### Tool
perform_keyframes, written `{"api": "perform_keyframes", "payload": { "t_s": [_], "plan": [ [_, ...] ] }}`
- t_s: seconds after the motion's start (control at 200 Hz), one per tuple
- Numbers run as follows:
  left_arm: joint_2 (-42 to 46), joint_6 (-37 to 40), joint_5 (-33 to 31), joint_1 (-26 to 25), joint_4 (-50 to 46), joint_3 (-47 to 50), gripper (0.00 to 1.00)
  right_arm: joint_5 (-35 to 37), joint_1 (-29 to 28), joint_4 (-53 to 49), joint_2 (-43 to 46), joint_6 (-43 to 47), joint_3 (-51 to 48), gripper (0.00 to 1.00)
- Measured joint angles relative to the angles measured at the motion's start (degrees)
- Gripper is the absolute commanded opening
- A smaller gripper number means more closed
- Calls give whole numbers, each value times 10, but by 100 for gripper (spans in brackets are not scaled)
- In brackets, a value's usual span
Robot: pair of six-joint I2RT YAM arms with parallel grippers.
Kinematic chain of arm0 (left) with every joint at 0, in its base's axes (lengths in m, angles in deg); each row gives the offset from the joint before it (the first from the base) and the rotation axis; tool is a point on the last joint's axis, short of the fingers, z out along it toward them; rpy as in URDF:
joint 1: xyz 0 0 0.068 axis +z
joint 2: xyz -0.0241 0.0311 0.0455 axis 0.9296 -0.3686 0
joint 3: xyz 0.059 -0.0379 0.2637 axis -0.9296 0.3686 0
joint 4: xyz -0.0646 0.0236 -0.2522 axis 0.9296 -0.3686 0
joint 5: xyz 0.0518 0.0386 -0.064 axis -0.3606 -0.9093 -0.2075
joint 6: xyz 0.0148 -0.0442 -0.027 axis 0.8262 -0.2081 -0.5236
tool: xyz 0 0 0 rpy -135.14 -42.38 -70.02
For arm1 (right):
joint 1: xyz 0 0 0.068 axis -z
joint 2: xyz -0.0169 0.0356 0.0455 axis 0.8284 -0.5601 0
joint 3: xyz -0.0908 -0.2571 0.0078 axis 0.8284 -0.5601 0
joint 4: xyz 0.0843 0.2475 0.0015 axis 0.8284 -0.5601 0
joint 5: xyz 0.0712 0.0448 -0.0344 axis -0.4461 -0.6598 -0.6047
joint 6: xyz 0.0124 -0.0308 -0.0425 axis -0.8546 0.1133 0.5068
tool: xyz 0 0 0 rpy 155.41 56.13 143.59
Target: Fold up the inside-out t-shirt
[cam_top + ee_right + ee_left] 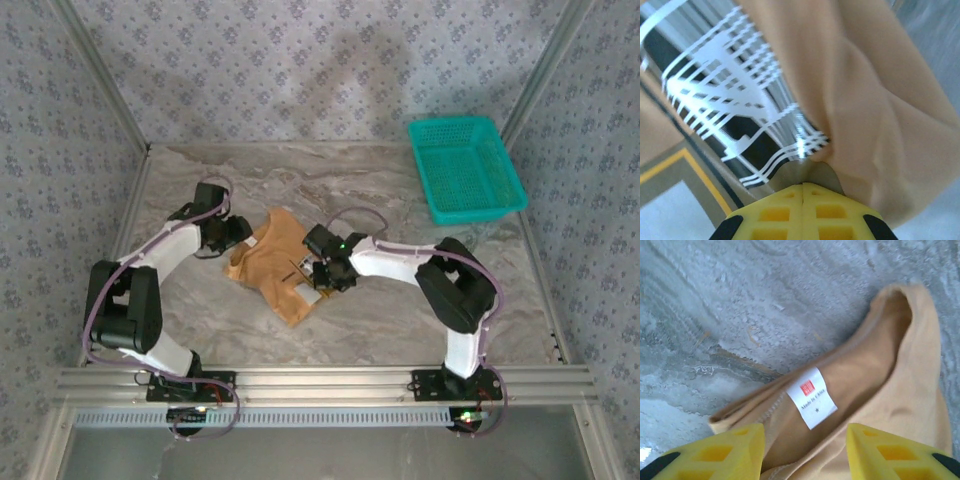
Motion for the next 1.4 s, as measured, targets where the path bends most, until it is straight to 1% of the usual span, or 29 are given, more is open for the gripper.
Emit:
{"api": "perform_keyframes", "payload": {
  "t_s": [0.065,0.135,0.215,0.31,0.405,0.535,0.635,0.7,0.755,0.899,0.959,1.039,1.079,1.114,1.169,1.214,1.239,1.279,1.314,1.399],
  "plan": [
    [10,1,-2,-3,-8,-5,47,0,-21,-13,14,-5,0,11],
    [36,-4,-3,-11,-16,2,47,0,-18,-22,24,-4,12,12],
    [85,-22,10,-26,-4,32,46,-4,9,-21,24,7,44,12],
    [143,-61,41,-44,30,98,46,-24,48,-7,0,27,104,12],
    [156,-98,56,-67,54,148,46,-42,70,10,-40,40,151,11],
    [121,-123,67,-108,78,164,46,-62,69,16,-84,46,161,9],
    [74,-122,71,-117,88,154,46,-61,64,16,-94,46,131,9],
    [43,-106,66,-113,79,139,46,-62,62,23,-92,44,102,9],
    [13,-84,57,-107,63,116,46,-58,59,34,-73,41,81,9],
    [-68,-5,22,-78,10,18,47,-41,40,37,-30,25,20,9],
    [-88,22,9,-67,2,-14,47,-33,26,30,-17,19,7,9],
    [-101,48,0,-57,-7,-43,47,-26,11,14,-9,14,3,11],
    [-103,58,-1,-55,-12,-57,48,-23,6,7,-7,13,3,15],
    [-104,66,-1,-54,-17,-68,48,-20,3,-1,-5,13,5,22],
    [-104,74,-1,-54,-24,-85,49,-16,5,-17,-2,18,12,39],
    [-102,80,-1,-54,-26,-95,49,-14,12,-25,2,22,21,57],
    [-100,82,-2,-54,-26,-97,49,-14,19,-27,4,28,26,63],
    [-92,85,-5,-54,-28,-98,49,-16,33,-25,8,38,32,68],
    [-81,87,-10,-54,-34,-97,49,-20,51,-21,9,50,38,70],
    [-43,88,-14,-54,-38,-82,49,-33,101,-13,2,85,61,71]
  ]
}}
